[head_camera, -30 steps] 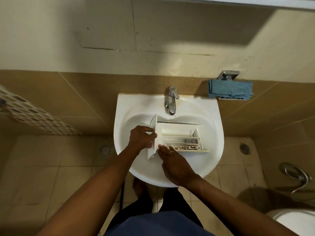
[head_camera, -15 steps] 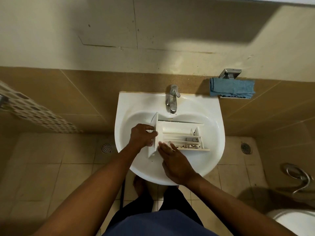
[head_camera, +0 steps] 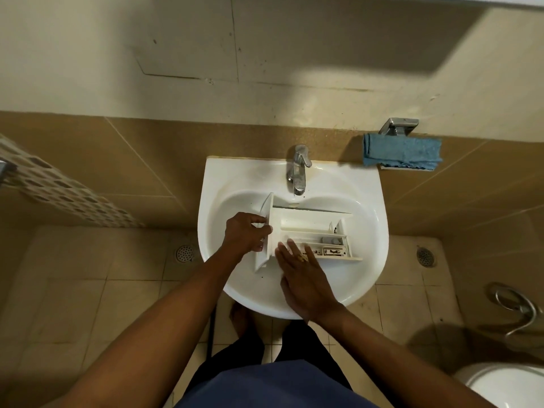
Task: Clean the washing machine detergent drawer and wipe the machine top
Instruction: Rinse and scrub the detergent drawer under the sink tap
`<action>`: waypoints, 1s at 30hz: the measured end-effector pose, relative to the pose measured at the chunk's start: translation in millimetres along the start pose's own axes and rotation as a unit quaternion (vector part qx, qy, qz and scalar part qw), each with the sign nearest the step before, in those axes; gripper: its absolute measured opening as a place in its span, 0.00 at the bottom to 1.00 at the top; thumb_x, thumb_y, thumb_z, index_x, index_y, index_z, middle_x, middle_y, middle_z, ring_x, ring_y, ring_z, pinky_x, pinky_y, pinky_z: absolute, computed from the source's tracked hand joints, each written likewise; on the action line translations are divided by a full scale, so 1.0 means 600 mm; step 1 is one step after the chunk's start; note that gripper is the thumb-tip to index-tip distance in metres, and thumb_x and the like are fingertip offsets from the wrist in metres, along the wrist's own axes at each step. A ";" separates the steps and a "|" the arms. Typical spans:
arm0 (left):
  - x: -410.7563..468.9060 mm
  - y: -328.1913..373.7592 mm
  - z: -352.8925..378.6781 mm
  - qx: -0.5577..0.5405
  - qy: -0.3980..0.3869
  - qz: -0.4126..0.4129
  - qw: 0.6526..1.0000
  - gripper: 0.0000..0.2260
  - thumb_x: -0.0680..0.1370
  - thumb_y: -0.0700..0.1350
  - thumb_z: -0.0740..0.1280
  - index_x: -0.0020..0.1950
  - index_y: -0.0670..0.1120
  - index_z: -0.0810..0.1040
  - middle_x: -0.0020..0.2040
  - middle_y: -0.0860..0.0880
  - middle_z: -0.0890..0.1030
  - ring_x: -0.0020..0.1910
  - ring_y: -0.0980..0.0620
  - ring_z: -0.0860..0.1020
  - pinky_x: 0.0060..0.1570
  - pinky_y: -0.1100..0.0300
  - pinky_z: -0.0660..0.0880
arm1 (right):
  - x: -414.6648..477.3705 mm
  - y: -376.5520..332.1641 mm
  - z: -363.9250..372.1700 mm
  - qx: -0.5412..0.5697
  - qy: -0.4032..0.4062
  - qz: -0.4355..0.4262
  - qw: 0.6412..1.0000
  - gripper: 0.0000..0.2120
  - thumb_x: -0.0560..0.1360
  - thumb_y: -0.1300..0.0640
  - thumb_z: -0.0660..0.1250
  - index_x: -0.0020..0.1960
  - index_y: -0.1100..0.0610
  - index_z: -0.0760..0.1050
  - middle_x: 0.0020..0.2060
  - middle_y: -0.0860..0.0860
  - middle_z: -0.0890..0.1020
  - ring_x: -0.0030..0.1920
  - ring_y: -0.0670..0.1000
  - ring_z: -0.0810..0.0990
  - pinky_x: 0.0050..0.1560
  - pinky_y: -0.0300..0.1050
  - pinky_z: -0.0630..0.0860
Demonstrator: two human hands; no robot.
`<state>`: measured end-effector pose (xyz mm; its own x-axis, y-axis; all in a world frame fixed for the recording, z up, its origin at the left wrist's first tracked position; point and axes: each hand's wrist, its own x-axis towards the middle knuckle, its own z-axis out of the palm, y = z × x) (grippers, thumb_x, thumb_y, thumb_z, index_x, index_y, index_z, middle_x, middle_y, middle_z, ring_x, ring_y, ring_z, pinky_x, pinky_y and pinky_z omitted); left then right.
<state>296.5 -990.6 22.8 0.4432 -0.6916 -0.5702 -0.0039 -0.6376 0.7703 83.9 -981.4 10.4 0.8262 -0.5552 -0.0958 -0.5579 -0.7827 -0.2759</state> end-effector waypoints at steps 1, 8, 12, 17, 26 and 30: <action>0.000 0.001 0.000 0.000 -0.001 -0.001 1.000 0.17 0.72 0.44 0.79 0.59 0.44 0.85 0.41 0.42 0.86 0.35 0.42 0.86 0.36 0.50 0.85 | 0.011 0.008 -0.001 -0.008 -0.002 -0.003 1.000 0.28 0.79 0.54 0.54 0.77 0.62 0.67 0.78 0.57 0.68 0.81 0.59 0.56 0.78 0.65 0.56; -0.002 0.003 -0.001 0.000 -0.003 0.002 1.000 0.17 0.72 0.43 0.79 0.60 0.44 0.85 0.40 0.41 0.86 0.35 0.42 0.85 0.36 0.49 0.85 | 0.085 0.025 0.008 -0.014 -0.016 0.058 0.998 0.29 0.81 0.51 0.48 0.78 0.62 0.66 0.78 0.57 0.67 0.82 0.60 0.54 0.78 0.66 0.54; 0.000 -0.001 0.000 -0.006 -0.001 0.002 1.000 0.17 0.72 0.44 0.79 0.59 0.44 0.85 0.40 0.42 0.86 0.35 0.43 0.86 0.37 0.48 0.85 | 0.003 -0.005 0.017 0.020 0.015 0.021 0.999 0.28 0.81 0.53 0.51 0.79 0.61 0.63 0.79 0.55 0.64 0.83 0.56 0.51 0.80 0.61 0.54; 0.000 0.001 0.000 -0.007 -0.003 -0.005 1.000 0.17 0.72 0.43 0.79 0.59 0.44 0.85 0.40 0.42 0.86 0.36 0.40 0.86 0.38 0.47 0.85 | 0.038 0.022 0.011 -0.014 0.018 0.007 1.000 0.27 0.80 0.54 0.51 0.77 0.61 0.67 0.78 0.56 0.68 0.82 0.59 0.52 0.79 0.64 0.54; 0.003 -0.006 0.002 0.005 0.005 0.011 1.000 0.16 0.71 0.45 0.79 0.58 0.46 0.85 0.40 0.44 0.86 0.34 0.42 0.86 0.38 0.47 0.85 | 0.005 -0.020 0.011 0.024 0.041 0.032 0.998 0.27 0.78 0.54 0.53 0.73 0.61 0.73 0.74 0.56 0.74 0.79 0.59 0.63 0.79 0.61 0.59; 0.005 -0.008 -0.001 -0.012 -0.004 0.002 1.000 0.16 0.70 0.45 0.80 0.57 0.46 0.85 0.39 0.43 0.86 0.35 0.41 0.86 0.38 0.47 0.85 | 0.032 0.023 -0.018 0.101 0.068 0.046 0.991 0.19 0.75 0.58 0.60 0.60 0.53 0.84 0.60 0.52 0.85 0.66 0.56 0.79 0.71 0.55 0.71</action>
<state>298.3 -989.5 17.8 0.4370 -0.6964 -0.5693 0.0165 -0.6266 0.7792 91.2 -1006.2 15.2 0.7459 -0.6660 -0.0028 -0.5928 -0.6620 -0.4586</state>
